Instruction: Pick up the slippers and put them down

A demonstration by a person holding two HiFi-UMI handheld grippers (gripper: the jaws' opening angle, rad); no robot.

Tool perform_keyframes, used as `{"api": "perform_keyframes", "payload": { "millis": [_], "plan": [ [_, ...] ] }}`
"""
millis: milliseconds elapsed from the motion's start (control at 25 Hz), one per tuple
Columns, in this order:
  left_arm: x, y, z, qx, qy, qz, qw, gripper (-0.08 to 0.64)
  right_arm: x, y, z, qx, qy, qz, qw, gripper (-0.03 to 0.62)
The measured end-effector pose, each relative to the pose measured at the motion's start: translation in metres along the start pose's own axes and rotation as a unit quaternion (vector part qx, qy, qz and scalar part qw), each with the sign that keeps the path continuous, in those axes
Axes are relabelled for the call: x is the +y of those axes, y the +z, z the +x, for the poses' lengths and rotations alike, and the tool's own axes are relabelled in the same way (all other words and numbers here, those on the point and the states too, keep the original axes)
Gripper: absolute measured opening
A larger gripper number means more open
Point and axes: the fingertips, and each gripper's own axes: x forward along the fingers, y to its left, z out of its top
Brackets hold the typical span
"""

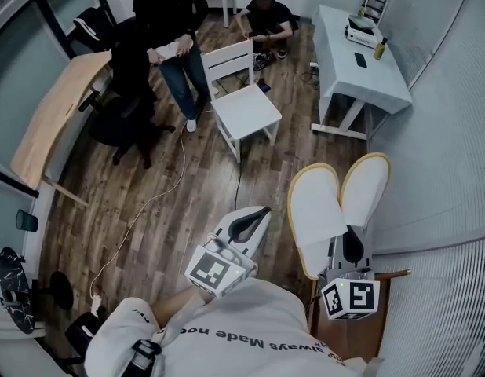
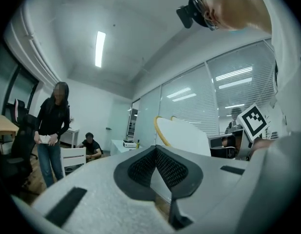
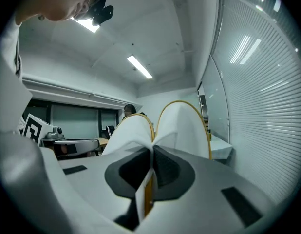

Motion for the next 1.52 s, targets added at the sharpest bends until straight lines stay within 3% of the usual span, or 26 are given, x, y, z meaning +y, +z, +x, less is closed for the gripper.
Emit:
{"api": "perform_keyframes", "payload": {
  "millis": [240,640,1120,1520],
  "plan": [
    [0.029,0.003,-0.016,0.0,0.031,0.0,0.9995,0.011,0.025,-0.001,0.023,0.008,0.029,-0.005,1.0,0.02],
    [0.016,0.009,-0.011,-0.012,0.049,-0.004,0.9987,0.011,0.011,0.007,0.019,0.012,0.043,-0.016,0.999,0.02],
    [0.003,0.003,0.001,-0.011,0.05,-0.011,0.9986,0.011,-0.009,0.001,0.009,0.025,0.043,-0.017,0.999,0.02],
    [0.006,-0.027,-0.001,0.017,0.052,-0.023,0.9982,0.011,-0.011,-0.03,0.012,0.056,0.043,-0.011,0.997,0.02]
  ]
}}
